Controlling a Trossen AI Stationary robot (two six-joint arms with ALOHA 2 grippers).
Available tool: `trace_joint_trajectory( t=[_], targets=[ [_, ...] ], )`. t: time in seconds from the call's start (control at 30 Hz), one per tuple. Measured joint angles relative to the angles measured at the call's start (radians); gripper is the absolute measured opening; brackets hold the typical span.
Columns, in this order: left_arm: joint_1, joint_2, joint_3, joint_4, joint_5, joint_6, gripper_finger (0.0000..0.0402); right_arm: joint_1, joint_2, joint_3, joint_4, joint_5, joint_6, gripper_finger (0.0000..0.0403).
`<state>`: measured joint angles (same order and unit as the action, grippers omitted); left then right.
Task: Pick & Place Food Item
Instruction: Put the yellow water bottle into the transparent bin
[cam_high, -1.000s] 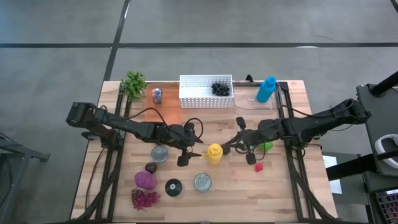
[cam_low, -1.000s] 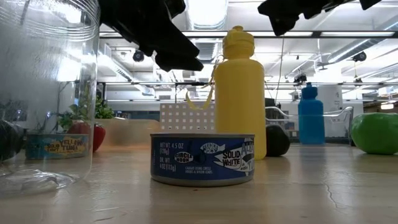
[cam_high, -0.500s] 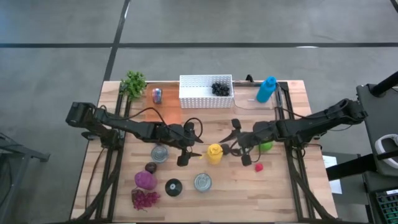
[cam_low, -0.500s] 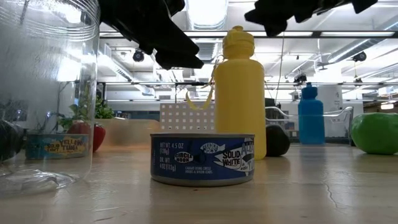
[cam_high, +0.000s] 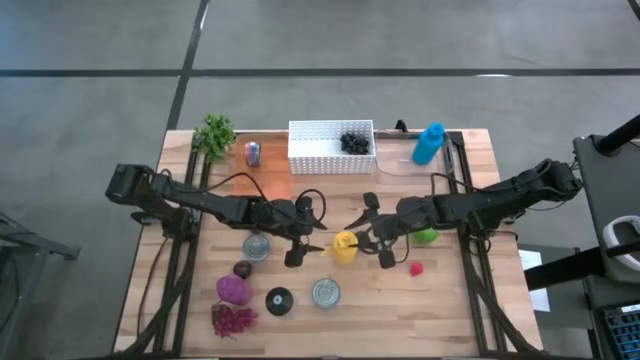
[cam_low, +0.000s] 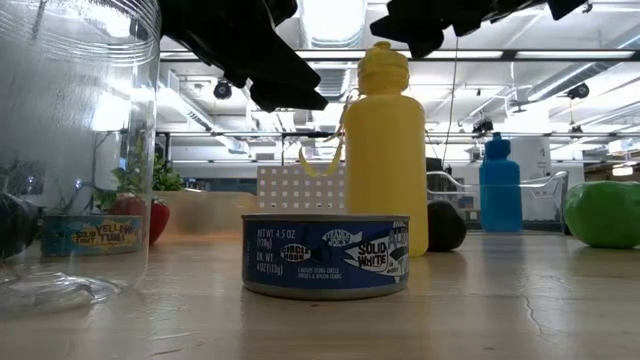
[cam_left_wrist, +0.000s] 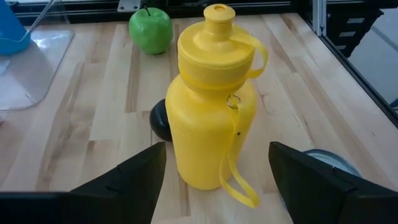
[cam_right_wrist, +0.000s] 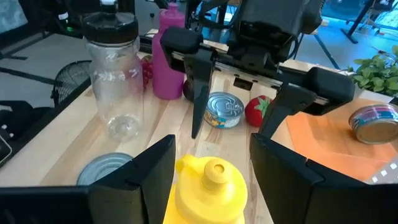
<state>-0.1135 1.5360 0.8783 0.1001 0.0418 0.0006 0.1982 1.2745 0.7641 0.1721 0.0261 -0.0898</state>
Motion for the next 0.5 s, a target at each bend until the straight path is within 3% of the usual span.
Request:
trace_joint_trajectory(
  t=[0.5],
  targets=[
    [0.000,0.000,0.000,0.000,0.001,0.000,0.0289,-0.006,0.066,0.001,0.048,-0.002,0.007,0.0205]
  ],
)
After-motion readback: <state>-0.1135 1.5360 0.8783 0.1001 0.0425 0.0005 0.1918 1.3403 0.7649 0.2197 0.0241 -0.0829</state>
